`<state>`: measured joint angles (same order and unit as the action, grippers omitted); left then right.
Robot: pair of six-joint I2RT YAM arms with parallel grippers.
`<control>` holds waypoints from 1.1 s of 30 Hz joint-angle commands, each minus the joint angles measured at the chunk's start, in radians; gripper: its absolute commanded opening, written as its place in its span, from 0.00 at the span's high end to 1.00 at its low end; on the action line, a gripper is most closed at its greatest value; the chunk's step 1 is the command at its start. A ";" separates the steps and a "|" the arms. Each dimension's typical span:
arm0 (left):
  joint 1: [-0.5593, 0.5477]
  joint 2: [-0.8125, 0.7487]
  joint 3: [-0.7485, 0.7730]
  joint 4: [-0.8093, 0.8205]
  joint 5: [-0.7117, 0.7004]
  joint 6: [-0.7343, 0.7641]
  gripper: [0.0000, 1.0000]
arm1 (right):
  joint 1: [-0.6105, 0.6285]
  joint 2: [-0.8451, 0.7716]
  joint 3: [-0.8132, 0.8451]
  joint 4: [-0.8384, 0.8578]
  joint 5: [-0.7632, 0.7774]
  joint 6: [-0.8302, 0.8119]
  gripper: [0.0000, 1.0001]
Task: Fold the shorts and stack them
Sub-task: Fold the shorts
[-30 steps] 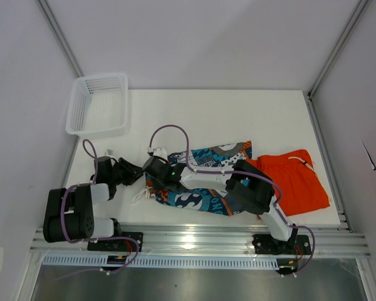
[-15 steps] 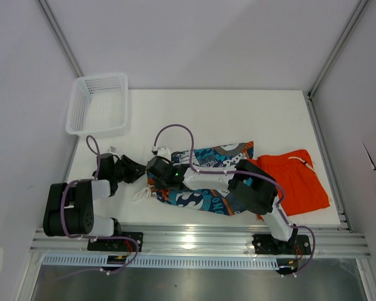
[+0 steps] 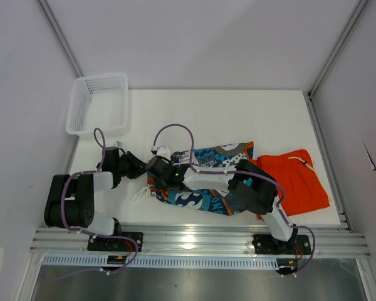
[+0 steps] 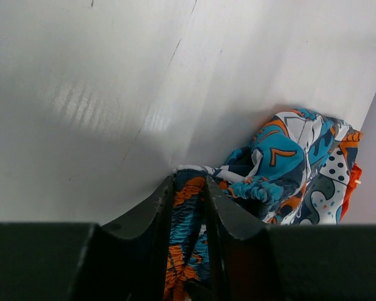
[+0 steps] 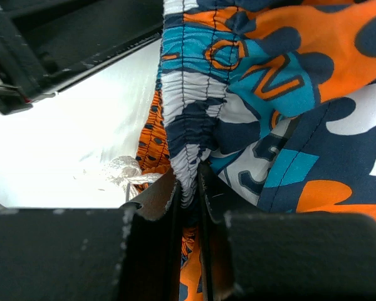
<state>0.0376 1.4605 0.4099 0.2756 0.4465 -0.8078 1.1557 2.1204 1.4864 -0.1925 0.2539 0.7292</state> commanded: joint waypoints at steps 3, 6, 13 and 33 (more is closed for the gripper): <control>-0.027 0.011 0.047 -0.084 -0.084 0.055 0.84 | 0.009 -0.060 0.002 0.045 0.002 -0.010 0.88; -0.079 0.003 0.067 -0.114 -0.141 0.053 1.00 | 0.007 -0.062 0.000 0.042 0.007 -0.008 0.88; -0.079 -0.044 0.032 -0.052 -0.117 0.032 1.00 | 0.018 -0.077 -0.015 0.031 0.012 -0.008 0.88; -0.065 -0.173 -0.056 -0.026 -0.192 -0.008 1.00 | 0.111 -0.099 0.078 -0.100 0.041 -0.056 0.87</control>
<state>-0.0322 1.3193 0.3595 0.2070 0.2913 -0.8043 1.2335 2.0434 1.5005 -0.2661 0.2695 0.6979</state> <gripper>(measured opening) 0.004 0.127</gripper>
